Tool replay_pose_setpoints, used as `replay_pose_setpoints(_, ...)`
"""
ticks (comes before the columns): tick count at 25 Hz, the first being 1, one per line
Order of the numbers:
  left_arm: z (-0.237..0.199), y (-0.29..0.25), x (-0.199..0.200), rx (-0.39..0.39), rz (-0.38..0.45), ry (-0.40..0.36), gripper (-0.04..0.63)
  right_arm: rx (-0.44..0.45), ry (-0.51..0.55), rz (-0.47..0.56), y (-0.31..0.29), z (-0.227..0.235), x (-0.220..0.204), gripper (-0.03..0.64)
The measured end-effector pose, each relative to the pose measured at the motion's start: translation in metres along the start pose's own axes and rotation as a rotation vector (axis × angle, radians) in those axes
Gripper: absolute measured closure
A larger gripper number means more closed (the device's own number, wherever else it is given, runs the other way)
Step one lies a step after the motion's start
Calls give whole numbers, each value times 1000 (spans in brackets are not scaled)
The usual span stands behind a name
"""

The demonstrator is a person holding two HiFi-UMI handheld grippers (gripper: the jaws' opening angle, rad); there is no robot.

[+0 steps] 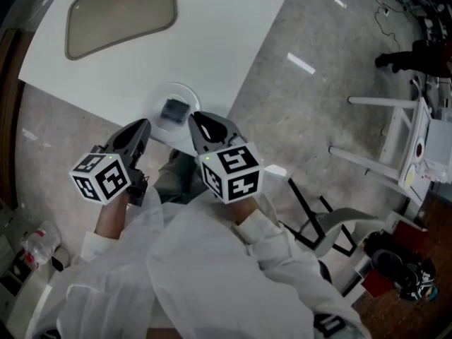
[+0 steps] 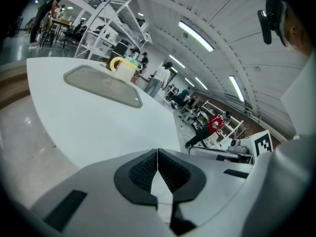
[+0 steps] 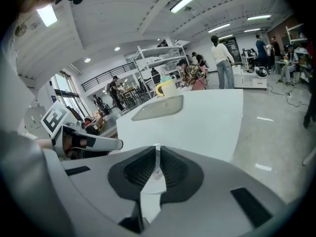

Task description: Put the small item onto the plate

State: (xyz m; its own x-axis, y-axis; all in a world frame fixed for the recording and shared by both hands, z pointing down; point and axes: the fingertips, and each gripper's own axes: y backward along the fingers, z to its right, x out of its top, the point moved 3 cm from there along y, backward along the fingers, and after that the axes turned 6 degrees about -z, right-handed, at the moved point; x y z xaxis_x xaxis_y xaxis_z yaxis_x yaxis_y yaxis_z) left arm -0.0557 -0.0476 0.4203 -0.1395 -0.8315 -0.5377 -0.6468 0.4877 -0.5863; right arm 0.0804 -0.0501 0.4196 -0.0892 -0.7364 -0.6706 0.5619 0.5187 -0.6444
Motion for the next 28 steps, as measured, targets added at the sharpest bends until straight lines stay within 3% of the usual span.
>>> replay_pose_setpoints(9,-25,-4,-14,45,-39,49,583,0,-28,-61,-21,-5,-15,600)
replay_pose_setpoints(15,-29,-14,-17,107,-74,24,578,-28,-59,-103,-19,14,-29,600)
replay_pose_setpoints(20,-25,-28,-20,125,-119,11,505,-43,-89,-124,-14,33,-38,598)
replay_pose_setpoints(27,-32,-33,-27,116,-139,43,480,-78,-111,-140,-14,42,-45,592)
replay_pose_setpoints(28,-33,-33,-27,115,-141,43,480,-80,-114,-145,-14,43,-46,563)
